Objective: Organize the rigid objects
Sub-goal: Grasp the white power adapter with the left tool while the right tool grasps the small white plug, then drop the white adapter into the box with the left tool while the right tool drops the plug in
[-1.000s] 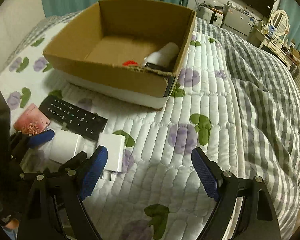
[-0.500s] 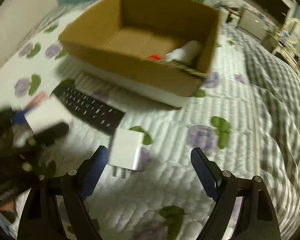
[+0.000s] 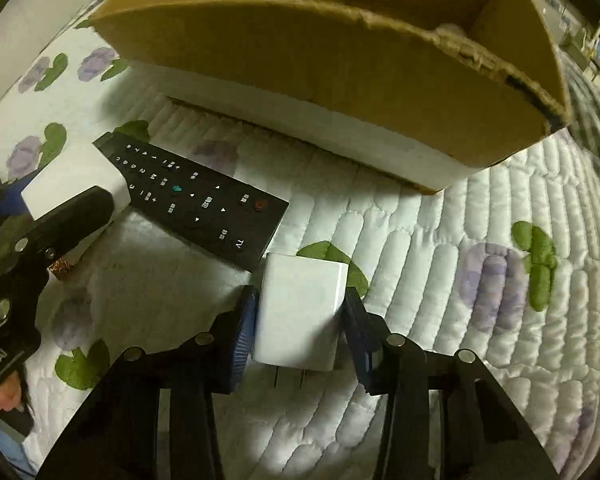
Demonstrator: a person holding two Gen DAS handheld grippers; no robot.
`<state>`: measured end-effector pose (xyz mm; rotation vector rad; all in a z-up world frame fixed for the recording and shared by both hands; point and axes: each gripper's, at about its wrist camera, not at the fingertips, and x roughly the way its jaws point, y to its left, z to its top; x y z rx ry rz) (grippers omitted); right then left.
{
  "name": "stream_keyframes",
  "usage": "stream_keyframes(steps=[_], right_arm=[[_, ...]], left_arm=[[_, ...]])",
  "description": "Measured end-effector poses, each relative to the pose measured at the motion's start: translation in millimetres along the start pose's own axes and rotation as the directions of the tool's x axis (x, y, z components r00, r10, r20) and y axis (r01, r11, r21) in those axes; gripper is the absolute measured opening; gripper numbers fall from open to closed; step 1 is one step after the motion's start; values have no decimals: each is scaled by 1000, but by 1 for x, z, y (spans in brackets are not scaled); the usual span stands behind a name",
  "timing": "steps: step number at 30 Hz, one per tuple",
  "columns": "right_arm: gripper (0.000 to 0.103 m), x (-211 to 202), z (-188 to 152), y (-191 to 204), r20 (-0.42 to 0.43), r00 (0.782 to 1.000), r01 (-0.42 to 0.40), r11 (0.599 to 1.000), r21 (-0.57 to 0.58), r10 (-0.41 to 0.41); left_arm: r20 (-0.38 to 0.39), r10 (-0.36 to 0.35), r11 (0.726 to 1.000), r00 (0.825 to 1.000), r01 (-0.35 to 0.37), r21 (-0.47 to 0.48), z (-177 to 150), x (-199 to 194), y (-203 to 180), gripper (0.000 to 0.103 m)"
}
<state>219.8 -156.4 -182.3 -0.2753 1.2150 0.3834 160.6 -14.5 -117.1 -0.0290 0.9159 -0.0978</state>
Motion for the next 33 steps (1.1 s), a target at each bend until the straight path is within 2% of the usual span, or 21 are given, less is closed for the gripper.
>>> stream_keyframes(steps=[6, 10, 14, 22, 28, 33], right_arm=[[42, -37, -8, 4, 92, 995, 44, 999, 3, -44], [42, -74, -11, 7, 156, 986, 55, 998, 4, -55], [42, -113, -15, 10, 226, 971, 79, 997, 5, -78], [42, -165, -13, 12, 330, 941, 76, 997, 12, -75], [42, -197, 13, 3, 415, 907, 67, 997, 29, -73], [42, -200, 49, -16, 449, 890, 57, 997, 56, -76]], left_arm=[[10, 8, 1000, 1000, -8, 4, 1, -22, -2, 54], [48, 24, 1000, 999, -25, 17, 6, -48, -5, 54], [88, 23, 999, 996, -25, 22, 12, -70, -10, 54], [146, 22, 999, 989, -28, 34, 30, -94, -17, 54], [190, 12, 998, 982, -24, 60, 65, -93, -23, 54], [213, 25, 996, 977, -43, 81, 104, -73, -23, 54]])
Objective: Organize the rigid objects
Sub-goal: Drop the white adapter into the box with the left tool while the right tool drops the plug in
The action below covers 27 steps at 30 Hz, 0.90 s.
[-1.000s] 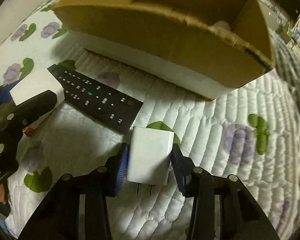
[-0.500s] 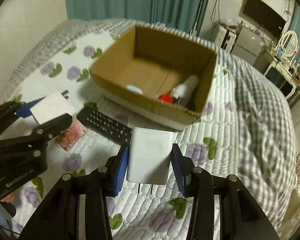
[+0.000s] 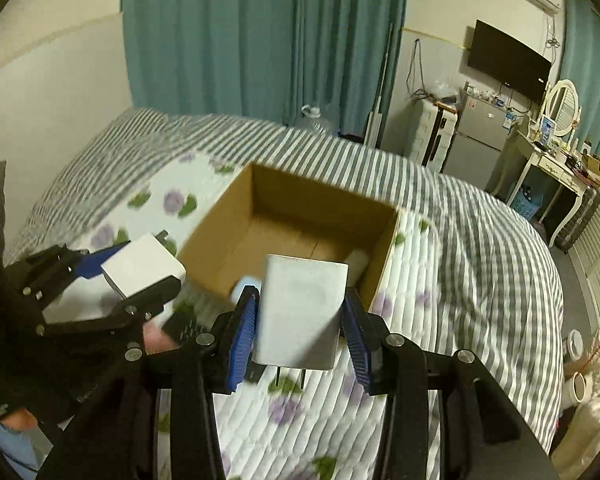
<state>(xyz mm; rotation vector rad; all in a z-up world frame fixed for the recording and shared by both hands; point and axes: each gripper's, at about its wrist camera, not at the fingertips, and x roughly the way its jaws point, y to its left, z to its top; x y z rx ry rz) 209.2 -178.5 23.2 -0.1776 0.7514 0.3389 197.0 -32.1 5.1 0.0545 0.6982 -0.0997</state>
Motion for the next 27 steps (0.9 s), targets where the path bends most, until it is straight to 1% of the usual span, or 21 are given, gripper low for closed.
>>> stream_keyframes(steps=[3, 4, 8, 10, 12, 14, 17, 18, 19, 20, 21, 22, 23, 27], right_arm=[[42, 23, 19, -10, 0, 1000, 5, 1000, 11, -5], [42, 33, 24, -14, -4, 1000, 6, 1000, 16, -6], [42, 78, 39, -30, -29, 999, 14, 999, 38, -13], [42, 101, 45, -38, -43, 999, 16, 998, 53, -14], [42, 123, 48, -46, -57, 998, 14, 998, 67, -10], [42, 139, 48, -51, -67, 998, 13, 997, 72, -8], [42, 154, 47, -57, -58, 998, 8, 996, 85, -3], [43, 157, 45, -59, -71, 997, 7, 996, 93, 0], [60, 157, 45, -60, -75, 997, 9, 995, 104, -1], [71, 153, 44, -64, -57, 998, 11, 991, 131, -3], [78, 147, 43, -67, -31, 1000, 6, 988, 152, -1], [77, 140, 43, -69, -17, 1000, -9, 987, 162, 11], [77, 131, 45, -70, -9, 1000, -18, 987, 162, 20], [78, 90, 47, -66, 24, 1000, 17, 989, 149, -21]], left_arm=[[-18, -10, 1000, 1000, 10, -9, 16, 31, 5, 54], [-34, -9, 1000, 999, 8, -3, 21, 47, 5, 54], [-53, -1, 999, 999, 3, 49, 29, 87, -3, 54], [-72, -24, 998, 997, 29, 60, 31, 106, -5, 54], [-81, -28, 997, 996, 34, 73, 32, 119, -9, 54], [-86, -25, 994, 996, 35, 106, 31, 131, -14, 54], [-112, -31, 992, 993, 44, 119, 29, 146, -18, 54], [-122, -41, 992, 992, 55, 115, 29, 149, -17, 55], [-126, -49, 992, 991, 63, 113, 29, 150, -16, 56], [-113, -53, 992, 992, 65, 110, 29, 147, -16, 56], [-96, -59, 992, 994, 69, 108, 29, 143, -15, 59], [-75, -68, 991, 995, 76, 108, 30, 134, -14, 69], [-65, -65, 991, 996, 72, 109, 31, 128, -14, 76], [-13, -19, 991, 1000, 21, 129, 37, 86, -13, 77]])
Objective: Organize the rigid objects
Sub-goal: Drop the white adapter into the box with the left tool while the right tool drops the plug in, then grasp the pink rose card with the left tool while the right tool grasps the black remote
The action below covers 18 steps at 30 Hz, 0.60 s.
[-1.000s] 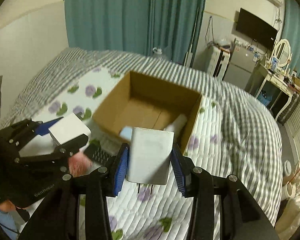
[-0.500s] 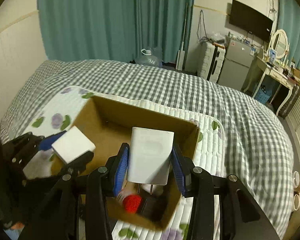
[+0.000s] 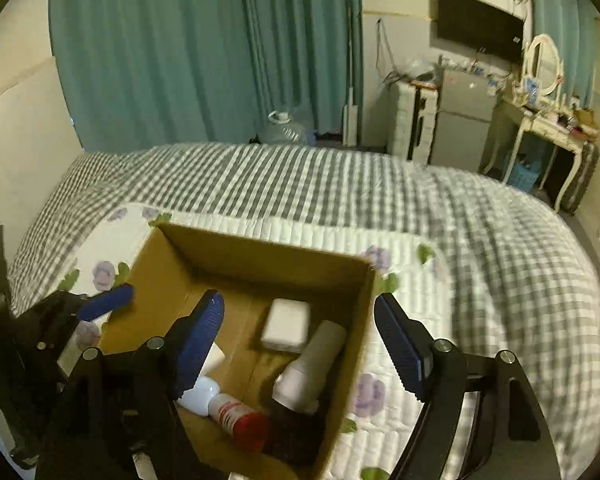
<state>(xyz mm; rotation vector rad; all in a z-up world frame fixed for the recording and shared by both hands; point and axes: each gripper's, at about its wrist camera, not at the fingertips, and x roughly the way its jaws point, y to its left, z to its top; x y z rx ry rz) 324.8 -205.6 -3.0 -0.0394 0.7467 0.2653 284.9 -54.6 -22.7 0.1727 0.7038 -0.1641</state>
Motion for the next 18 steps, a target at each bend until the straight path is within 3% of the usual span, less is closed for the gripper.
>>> stream_keyframes(steps=[10, 14, 18], right_arm=[[87, -136, -18, 45, 101, 995, 37, 991, -129, -24], [90, -177, -32, 58, 129, 991, 39, 990, -138, -21], [90, -189, -56, 70, 113, 993, 36, 987, -156, -19]], left_arm=[[145, 67, 997, 987, -70, 15, 0, -145, 0, 84], [153, 81, 996, 985, -85, 22, -14, -173, -2, 84], [107, 64, 998, 992, -65, 6, -39, -178, -4, 84]])
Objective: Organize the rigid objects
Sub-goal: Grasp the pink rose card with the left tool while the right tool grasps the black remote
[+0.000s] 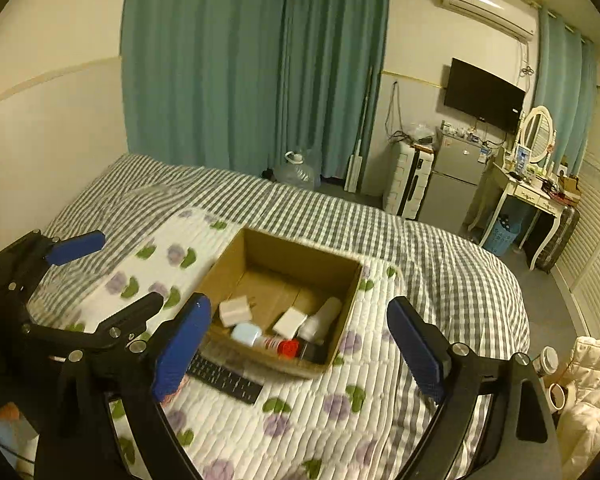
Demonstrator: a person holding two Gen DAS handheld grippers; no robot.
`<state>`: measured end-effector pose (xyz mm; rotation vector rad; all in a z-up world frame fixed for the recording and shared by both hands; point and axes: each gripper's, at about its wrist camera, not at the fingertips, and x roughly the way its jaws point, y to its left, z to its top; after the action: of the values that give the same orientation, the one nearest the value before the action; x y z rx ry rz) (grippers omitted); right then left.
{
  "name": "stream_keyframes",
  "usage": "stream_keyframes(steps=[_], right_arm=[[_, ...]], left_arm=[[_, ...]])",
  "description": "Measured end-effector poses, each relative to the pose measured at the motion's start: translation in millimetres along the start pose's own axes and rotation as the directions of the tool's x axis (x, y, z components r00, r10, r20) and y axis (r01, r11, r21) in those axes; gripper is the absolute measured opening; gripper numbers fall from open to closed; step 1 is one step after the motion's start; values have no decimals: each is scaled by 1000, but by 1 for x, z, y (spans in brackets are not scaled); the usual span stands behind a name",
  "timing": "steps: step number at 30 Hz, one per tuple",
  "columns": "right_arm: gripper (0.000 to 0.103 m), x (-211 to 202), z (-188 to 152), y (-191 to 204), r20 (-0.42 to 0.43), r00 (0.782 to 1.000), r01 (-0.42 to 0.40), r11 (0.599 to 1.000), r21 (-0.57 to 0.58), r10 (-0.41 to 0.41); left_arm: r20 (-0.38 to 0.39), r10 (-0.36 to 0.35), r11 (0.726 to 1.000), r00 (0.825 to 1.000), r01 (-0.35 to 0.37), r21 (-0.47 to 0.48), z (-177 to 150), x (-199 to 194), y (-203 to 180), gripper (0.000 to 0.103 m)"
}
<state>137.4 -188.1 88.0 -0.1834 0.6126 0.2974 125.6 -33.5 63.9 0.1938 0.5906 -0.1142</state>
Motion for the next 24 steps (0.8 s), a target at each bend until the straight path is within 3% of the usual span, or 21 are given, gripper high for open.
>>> stream_keyframes(steps=[2, 9, 15, 21, 22, 24], right_arm=[[90, 4, -15, 6, -26, 1000, -13, 1000, -3, 13], [90, 51, -65, 14, -124, 990, -61, 998, -3, 60], [90, 104, -103, 20, -213, 972, -107, 994, -28, 98], [90, 144, -122, 19, -279, 950, -146, 989, -16, 136], [90, 147, -124, 19, -287, 947, -153, 988, -12, 143], [90, 154, -129, 19, -305, 938, -173, 985, 2, 165]], left_arm=[[-20, -18, 1000, 1000, 18, -21, -15, 4, 0, 84], [-128, 8, 998, 992, -16, -59, -70, 40, 2, 84], [-247, 27, 994, 969, -52, -96, -116, 81, 12, 84], [-380, 55, 992, 923, -93, -83, -148, 121, 10, 84], [-418, 59, 993, 907, -98, -72, -154, 129, 9, 84], [-447, 87, 992, 891, -118, -43, -163, 138, 7, 84]])
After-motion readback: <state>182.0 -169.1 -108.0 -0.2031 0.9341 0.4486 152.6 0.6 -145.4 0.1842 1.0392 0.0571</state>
